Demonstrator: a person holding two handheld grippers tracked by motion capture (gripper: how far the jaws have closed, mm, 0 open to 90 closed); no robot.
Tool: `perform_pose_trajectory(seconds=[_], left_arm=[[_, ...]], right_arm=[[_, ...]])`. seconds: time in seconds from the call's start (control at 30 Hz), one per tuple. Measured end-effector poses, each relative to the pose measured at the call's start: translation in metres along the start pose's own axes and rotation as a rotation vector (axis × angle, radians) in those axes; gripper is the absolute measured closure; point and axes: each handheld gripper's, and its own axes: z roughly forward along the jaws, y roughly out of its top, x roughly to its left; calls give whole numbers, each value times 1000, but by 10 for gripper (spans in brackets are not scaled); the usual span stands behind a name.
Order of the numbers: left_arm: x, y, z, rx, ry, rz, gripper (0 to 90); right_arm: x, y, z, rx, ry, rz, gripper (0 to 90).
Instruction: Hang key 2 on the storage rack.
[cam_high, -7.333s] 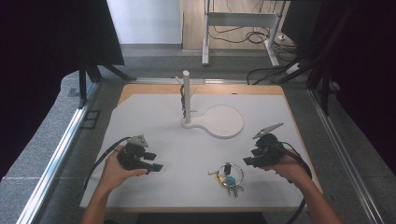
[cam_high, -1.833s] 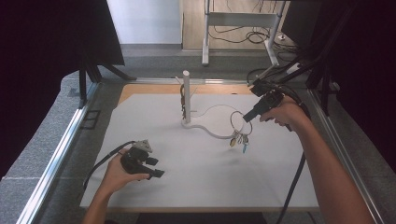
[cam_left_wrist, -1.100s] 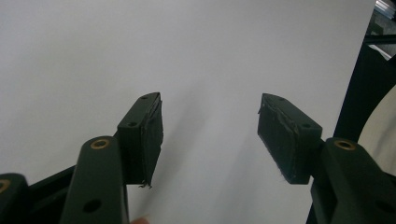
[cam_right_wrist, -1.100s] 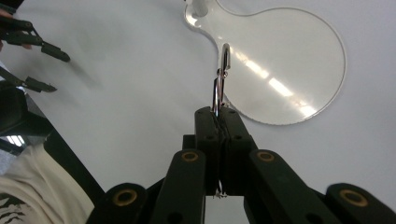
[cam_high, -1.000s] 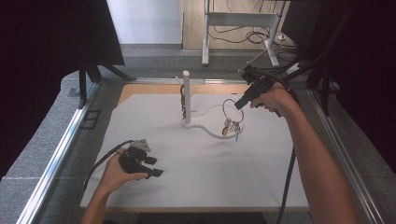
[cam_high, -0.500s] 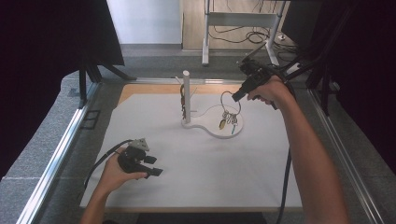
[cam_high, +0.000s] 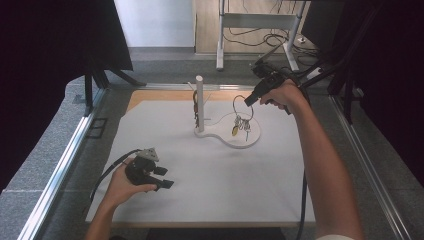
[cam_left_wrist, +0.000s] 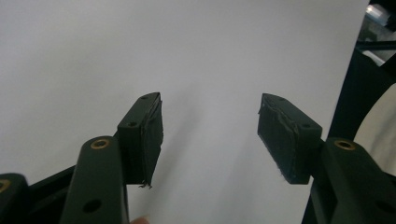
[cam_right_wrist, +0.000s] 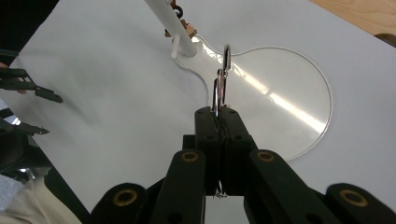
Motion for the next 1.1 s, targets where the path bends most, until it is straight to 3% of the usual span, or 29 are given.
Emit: perform_pose_trajectory(seconds=[0.53, 1.1], left_arm=[[0, -1, -5, -19, 16, -7, 414], [1, 0, -6, -21, 6, -4, 414]], right_arm=[[-6, 11, 7, -29, 8, 17, 874], [-5, 19, 18, -9, -2, 10, 873]])
